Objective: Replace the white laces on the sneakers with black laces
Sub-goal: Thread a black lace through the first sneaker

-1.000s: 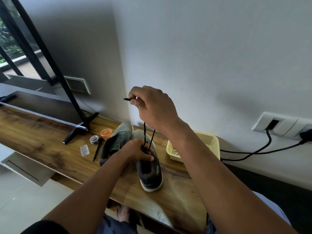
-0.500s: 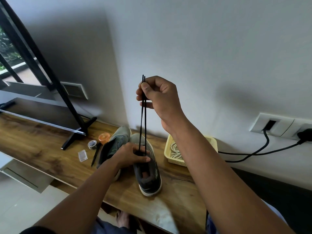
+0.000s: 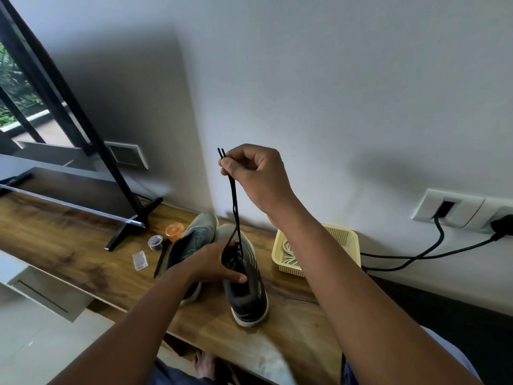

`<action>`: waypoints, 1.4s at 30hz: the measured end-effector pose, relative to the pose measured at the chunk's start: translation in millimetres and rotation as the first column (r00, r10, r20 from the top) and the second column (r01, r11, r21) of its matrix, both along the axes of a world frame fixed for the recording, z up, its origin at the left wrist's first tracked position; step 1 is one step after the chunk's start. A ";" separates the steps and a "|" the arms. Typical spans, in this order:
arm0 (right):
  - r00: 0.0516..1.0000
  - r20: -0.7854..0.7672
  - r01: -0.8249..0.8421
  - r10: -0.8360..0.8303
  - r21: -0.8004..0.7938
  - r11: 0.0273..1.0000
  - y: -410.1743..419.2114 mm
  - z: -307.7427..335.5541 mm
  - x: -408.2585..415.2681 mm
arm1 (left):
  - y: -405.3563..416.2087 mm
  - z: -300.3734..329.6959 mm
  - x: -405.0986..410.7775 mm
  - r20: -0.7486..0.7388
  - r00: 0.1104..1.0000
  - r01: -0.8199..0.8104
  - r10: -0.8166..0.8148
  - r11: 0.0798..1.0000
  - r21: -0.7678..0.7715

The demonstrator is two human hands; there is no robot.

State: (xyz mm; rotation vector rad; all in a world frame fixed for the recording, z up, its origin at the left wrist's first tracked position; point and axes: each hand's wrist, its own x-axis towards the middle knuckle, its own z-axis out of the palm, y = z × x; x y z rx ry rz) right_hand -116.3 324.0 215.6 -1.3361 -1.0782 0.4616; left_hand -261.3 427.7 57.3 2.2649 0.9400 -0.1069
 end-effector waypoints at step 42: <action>0.990 0.139 0.023 -0.026 0.029 0.999 -2.3 7.1 1.0 | -11.2 -7.9 14.7 0.104 0.991 -0.090 0.080 0.992 0.093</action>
